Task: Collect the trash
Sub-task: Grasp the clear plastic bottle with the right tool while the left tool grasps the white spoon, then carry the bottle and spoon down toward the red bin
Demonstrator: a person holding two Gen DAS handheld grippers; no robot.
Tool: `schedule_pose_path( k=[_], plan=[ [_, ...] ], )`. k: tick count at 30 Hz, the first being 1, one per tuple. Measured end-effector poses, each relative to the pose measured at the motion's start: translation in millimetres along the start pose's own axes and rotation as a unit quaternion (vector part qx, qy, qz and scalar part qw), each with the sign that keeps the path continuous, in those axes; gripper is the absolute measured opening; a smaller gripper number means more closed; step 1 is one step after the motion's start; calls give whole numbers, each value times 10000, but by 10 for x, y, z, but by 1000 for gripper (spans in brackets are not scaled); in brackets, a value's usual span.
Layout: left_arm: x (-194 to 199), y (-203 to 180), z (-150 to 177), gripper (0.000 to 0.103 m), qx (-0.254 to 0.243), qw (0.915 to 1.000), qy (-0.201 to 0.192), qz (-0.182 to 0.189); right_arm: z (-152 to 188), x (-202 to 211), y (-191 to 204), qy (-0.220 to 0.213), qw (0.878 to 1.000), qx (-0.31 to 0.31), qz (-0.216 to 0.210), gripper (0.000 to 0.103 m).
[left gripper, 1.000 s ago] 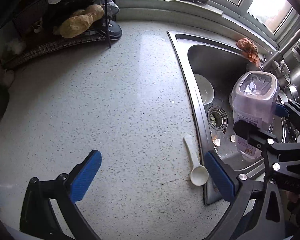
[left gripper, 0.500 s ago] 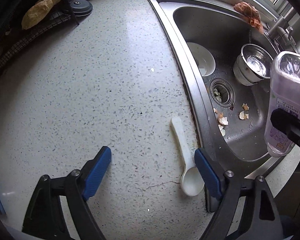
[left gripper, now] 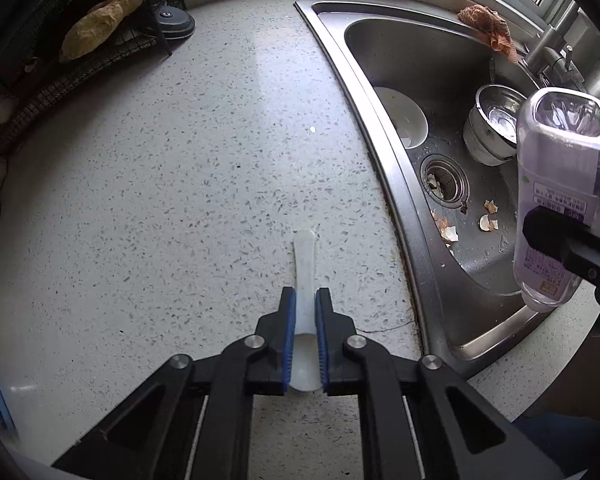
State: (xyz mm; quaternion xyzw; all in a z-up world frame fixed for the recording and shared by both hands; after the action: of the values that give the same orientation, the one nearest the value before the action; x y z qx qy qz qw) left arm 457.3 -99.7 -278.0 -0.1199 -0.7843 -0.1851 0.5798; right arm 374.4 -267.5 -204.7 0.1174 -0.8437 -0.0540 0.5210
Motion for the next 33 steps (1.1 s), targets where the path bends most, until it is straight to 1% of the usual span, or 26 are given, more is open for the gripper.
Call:
schedule_pose_path(
  k=[2,4,10,15,16,18,23,26,28,33],
  plan=[
    [61,50,86,9,240,9997,-45,46,48,41,66,-11,9999,117,-42,69],
    [179,76,165,9,429,9989,-177,98,110,96,138,-37,9996,240,-108,69],
    [539,44,453,9,844,9956,-416,-24,376,324,286,-151,9980,538,-290,68],
    [853,-157,818,9,1100,9918,-638,-125,758,609,375,-314,9958,739,-438,68],
    [876,-235,847,9,1136,9912,-666,-143,852,669,386,-341,9953,784,-455,68],
    [980,-373,1023,9,1190,9900,-737,-197,1044,788,410,-402,9943,868,-469,68],
    [1209,-774,1421,9,1157,9886,-920,-285,1498,1123,382,-578,9925,986,-421,68],
    [1312,-1018,1623,9,1062,9895,-949,-247,1745,1257,309,-611,9934,903,-357,68],
    [1343,-1182,1752,9,949,9911,-919,-194,1911,1316,256,-590,9946,789,-329,68],
    [1265,-1590,1982,9,582,9957,-721,-29,2258,1366,71,-467,9979,405,-194,68]
  ],
)
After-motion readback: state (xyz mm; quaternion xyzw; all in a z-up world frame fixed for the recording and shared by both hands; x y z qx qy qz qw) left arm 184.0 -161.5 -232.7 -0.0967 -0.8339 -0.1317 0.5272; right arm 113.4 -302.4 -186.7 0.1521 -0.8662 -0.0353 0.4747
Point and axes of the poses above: each gripper's, at about its wrist camera, not at the fingertips, and x roughly against the way its jaws point, y to its left, z to its underside, the point moved 8 cm from there along -x, roughly the way its jaws point, and after that the axes turned 12 degrees about -z, right-handed, at the moved point
